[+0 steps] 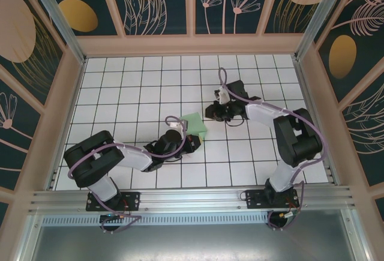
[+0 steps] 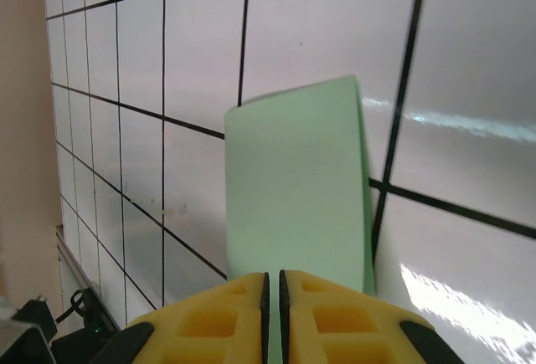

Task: Fold a paper plane with a square sheet of paper (pick it up from the middle)
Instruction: Third fold the triangle at the center of the table.

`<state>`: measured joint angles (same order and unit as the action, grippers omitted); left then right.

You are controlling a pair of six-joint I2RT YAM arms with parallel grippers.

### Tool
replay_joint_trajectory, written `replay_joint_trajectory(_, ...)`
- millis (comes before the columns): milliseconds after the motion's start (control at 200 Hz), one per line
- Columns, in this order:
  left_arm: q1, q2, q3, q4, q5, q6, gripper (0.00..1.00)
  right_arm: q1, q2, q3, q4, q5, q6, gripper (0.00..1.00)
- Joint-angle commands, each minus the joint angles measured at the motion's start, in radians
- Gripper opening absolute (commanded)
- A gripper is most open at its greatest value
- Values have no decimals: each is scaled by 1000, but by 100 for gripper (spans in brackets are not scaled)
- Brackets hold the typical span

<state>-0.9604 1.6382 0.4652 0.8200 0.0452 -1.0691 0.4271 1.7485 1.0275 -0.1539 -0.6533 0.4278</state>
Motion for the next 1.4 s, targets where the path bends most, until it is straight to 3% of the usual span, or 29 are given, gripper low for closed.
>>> replay_joint_trajectory(0, 5, 2, -11, 57, 21, -12, 0, 37, 97, 96, -85, -7, -79, 15)
replay_joint_trajectory(190, 6, 0, -17, 58, 24, -17, 0, 76, 181, 195, -135, -1, -117, 12)
replay_joint_trajectory(575, 6, -27, -24, -14, -9, 5, 1, 114, 349, 319, -319, 179, -258, 12)
replay_joint_trajectory(931, 31, -57, 42, -216, -57, 102, 5, 150, 371, 355, -370, 276, -325, 11)
replay_joint_trajectory(1396, 45, -28, 104, -355, -113, 197, 5, 152, 376, 376, -370, 252, -331, 11)
